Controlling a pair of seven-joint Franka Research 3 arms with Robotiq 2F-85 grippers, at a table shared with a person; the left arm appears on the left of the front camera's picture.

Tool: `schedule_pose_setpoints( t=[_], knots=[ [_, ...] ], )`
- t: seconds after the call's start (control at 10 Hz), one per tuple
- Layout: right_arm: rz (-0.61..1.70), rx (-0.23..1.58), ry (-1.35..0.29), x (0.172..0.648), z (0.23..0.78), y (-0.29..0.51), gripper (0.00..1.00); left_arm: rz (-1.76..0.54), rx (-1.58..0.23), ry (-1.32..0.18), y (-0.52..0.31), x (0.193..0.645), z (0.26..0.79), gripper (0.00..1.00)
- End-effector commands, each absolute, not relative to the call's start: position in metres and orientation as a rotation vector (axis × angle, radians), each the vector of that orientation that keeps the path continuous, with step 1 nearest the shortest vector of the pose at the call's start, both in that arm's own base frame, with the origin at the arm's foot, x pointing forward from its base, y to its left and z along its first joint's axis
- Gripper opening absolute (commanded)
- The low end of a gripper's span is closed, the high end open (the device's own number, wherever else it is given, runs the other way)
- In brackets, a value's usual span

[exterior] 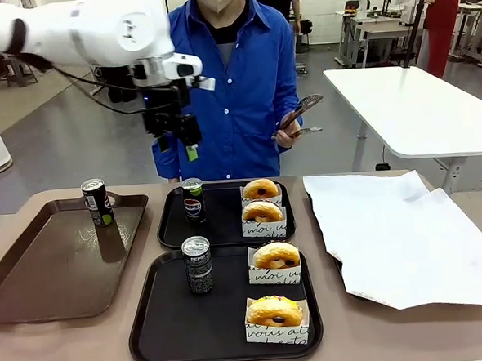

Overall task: Set up donuts and drinks on trays.
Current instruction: Pick up one Pepsi coke from the Handle tray and place it on the Flat Tray without a Pepsi coke.

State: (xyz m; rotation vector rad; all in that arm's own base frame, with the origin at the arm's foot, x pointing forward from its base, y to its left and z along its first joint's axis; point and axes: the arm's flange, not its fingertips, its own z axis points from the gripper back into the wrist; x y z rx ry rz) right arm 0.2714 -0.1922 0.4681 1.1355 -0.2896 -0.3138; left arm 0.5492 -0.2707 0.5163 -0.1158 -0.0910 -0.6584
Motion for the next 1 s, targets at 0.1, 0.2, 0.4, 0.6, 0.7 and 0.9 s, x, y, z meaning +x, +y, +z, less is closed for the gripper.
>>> schedule_pose_setpoints(
  t=[0.1,0.2,0.4,0.6,0.7,0.9],
  knots=[
    [-0.312,1.149,-0.299,0.272,0.469,-0.192,1.0,-0.533,-0.167,-0.165,-0.212,0.502,0.495,1.0],
    [-0.312,1.149,-0.299,0.272,0.469,-0.192,1.0,-0.53,-0.16,-0.166,-0.203,0.503,0.494,1.0],
    [-0.312,1.149,-0.299,0.272,0.469,-0.192,1.0,-0.514,-0.157,-0.143,-0.206,0.517,0.503,1.0],
    [-0.312,1.149,-0.299,0.272,0.469,-0.192,1.0,-0.514,-0.157,-0.143,-0.206,0.517,0.503,1.0],
    [-0.312,1.149,-0.299,0.272,0.469,-0.192,1.0,-0.514,-0.157,-0.143,-0.206,0.517,0.503,1.0],
    [-0.312,1.149,-0.299,0.272,0.469,-0.192,1.0,-0.514,-0.157,-0.143,-0.206,0.517,0.503,1.0]
  ],
)
